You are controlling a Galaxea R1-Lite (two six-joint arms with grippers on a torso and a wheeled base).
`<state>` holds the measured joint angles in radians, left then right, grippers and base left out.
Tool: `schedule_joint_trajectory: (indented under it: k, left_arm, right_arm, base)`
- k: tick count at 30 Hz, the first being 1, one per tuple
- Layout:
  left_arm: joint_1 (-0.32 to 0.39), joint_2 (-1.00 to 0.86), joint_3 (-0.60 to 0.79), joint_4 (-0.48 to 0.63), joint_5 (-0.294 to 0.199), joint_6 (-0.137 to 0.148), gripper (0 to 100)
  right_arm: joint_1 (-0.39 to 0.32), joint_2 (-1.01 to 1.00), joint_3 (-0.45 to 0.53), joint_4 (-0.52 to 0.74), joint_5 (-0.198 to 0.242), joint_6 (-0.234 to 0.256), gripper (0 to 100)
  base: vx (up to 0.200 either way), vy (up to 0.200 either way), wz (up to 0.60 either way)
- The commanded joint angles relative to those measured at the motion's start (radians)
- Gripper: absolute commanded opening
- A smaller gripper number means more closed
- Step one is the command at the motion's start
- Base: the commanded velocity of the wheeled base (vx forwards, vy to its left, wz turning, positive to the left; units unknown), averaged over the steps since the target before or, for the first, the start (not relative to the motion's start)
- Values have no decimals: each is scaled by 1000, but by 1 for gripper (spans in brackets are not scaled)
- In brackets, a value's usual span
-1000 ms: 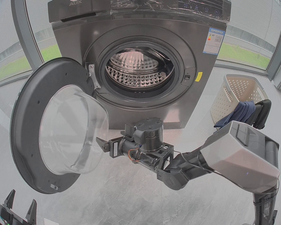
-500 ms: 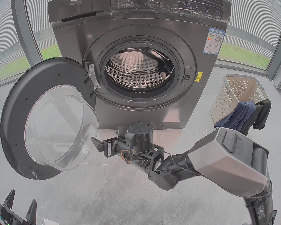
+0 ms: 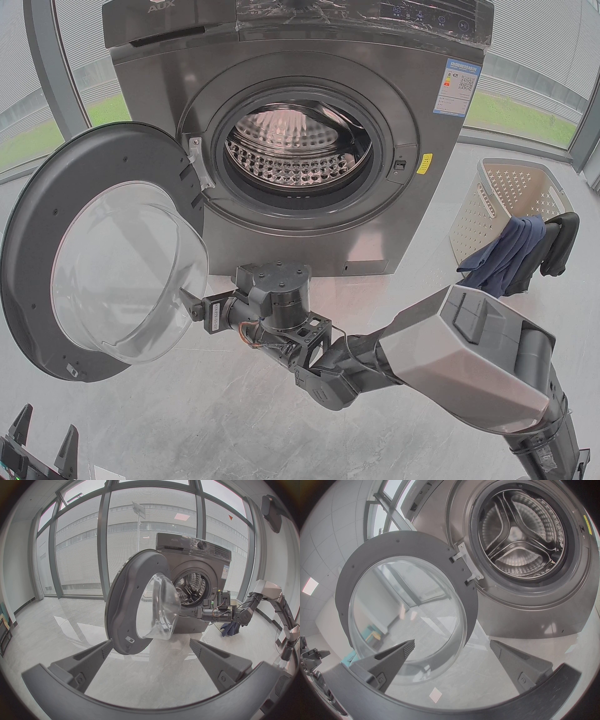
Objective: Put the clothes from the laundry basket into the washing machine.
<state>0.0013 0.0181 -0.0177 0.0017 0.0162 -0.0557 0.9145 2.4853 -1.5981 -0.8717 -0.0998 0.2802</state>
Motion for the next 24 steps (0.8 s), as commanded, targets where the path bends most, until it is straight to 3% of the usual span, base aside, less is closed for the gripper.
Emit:
schedule_joint_trajectory:
  k: [1,3,6,11,14,16,17,19,23,24]
  left_arm:
    - [0,-13,16,0,1,-1,100]
    - [0,-13,16,0,1,-1,100]
    - [0,-13,16,0,1,-1,100]
    - [0,-13,15,0,1,-1,100]
    - [0,-13,16,0,1,1,100]
    - [0,-13,16,0,1,1,100]
    - [0,-13,16,0,1,1,100]
    - [0,-13,16,0,1,1,100]
    - [0,-13,16,0,1,1,100]
    - [0,-13,15,0,1,1,100]
  right_arm:
    - [-6,10,1,-3,-3,1,100]
    - [-16,-46,49,-4,-3,-4,100]
    - [-71,-227,219,3,-1,-15,100]
    - [-160,-537,540,-3,0,-70,100]
    - [-240,-809,830,-3,-1,-90,100]
    - [-278,-888,908,0,-1,-107,100]
    - [-368,-1019,1034,-3,0,-150,100]
    - [-457,-1134,1135,-1,6,-182,100]
    - [-565,-1332,1293,7,8,-191,100]
    - [-609,-1424,1371,8,8,-193,100]
  base:
    - [0,0,0]
    - [0,0,0]
    - [0,0,0]
    - [0,0,0]
    - [0,0,0]
    - [0,0,0]
    - [0,0,0]
    - [0,0,0]
    - [0,0,0]
    - [0,0,0]
